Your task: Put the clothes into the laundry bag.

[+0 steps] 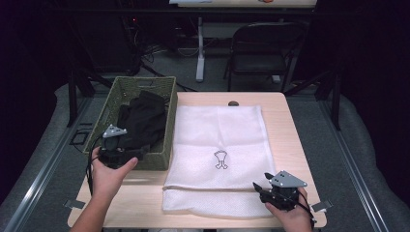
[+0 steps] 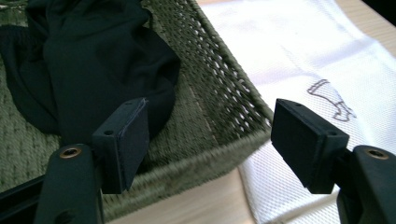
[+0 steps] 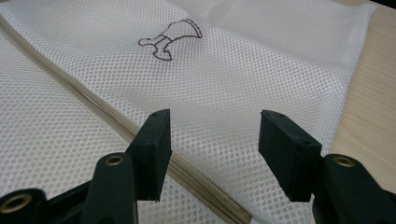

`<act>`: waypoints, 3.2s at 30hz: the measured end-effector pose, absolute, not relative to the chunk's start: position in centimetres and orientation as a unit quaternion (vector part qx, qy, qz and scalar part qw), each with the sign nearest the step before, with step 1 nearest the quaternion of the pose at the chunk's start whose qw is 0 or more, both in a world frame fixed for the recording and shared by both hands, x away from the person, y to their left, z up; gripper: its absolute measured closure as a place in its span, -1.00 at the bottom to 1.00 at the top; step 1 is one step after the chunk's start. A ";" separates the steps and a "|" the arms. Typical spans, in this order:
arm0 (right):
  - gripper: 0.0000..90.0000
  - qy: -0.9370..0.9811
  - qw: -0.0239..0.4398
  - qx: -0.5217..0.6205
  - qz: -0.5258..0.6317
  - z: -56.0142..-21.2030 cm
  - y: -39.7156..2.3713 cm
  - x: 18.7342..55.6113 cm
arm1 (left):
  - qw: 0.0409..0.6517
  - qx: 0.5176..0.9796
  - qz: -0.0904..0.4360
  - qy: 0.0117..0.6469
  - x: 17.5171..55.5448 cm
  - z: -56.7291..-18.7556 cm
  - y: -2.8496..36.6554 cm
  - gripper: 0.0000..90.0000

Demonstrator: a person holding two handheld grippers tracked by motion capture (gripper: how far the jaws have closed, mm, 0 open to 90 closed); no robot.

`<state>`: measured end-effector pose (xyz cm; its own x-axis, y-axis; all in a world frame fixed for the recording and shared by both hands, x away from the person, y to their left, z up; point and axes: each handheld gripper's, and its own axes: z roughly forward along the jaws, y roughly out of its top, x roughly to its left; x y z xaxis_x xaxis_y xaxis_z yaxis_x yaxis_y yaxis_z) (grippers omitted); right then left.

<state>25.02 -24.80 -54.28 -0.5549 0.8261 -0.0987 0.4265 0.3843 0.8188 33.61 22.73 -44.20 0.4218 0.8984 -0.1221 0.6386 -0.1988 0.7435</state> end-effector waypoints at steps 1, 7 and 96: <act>-0.03 0.791 0.257 0.396 0.389 -54.3 -24.8 25.0 | 0.376 0.753 0.173 0.511 34.0 -44.2 22.8 -0.37; -0.03 0.788 0.255 0.401 0.391 -54.3 -25.0 25.0 | 0.368 0.756 0.164 0.517 36.3 -43.3 23.3 -0.37; -0.03 0.769 0.247 0.425 0.408 -54.5 -26.1 24.3 | 0.229 0.751 0.128 0.606 52.4 -48.4 22.9 -0.46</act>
